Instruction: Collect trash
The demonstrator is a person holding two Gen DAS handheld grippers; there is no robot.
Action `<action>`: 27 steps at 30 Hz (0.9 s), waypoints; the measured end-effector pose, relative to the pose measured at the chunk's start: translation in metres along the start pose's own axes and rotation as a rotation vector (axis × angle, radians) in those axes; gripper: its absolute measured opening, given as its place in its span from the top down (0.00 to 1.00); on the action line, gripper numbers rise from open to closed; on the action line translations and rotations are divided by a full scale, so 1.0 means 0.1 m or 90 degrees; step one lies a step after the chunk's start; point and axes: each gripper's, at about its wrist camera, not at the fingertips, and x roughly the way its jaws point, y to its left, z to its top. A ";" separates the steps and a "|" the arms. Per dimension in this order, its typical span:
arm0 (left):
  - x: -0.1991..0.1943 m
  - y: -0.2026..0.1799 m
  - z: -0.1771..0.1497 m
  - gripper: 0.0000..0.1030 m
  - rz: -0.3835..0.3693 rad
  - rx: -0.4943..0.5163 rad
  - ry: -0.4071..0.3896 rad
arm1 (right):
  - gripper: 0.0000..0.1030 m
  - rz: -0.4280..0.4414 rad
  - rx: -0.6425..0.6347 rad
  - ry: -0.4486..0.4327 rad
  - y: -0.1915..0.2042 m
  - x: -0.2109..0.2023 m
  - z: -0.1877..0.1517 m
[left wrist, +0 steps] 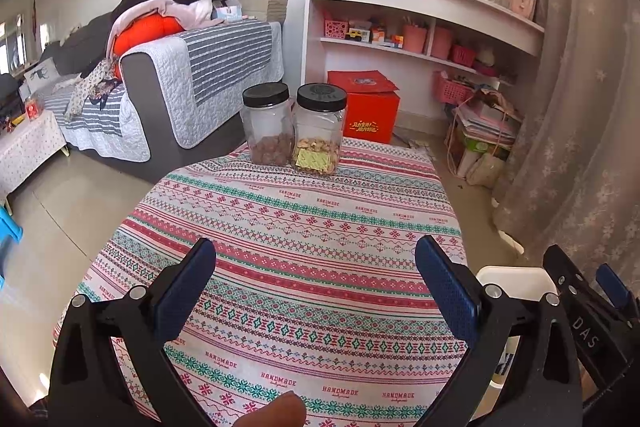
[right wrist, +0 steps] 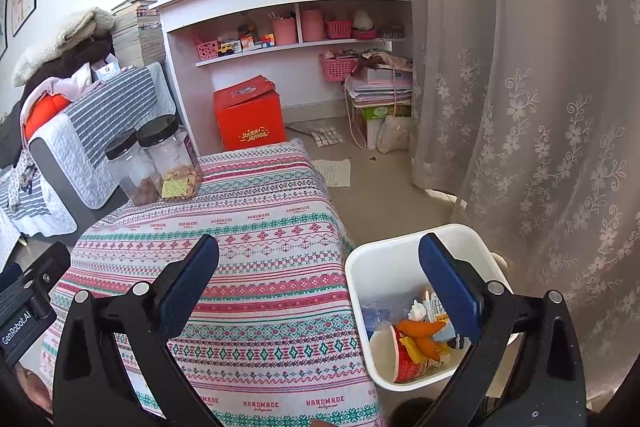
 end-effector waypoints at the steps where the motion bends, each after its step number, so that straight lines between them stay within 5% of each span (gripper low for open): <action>1: 0.00 0.00 0.00 0.06 0.000 0.000 0.000 | 0.07 0.001 -0.001 -0.001 0.00 0.00 0.00; 27: -0.05 -0.05 -0.02 0.06 -0.015 -0.001 0.008 | 0.07 0.002 -0.005 -0.019 -0.08 -0.09 0.02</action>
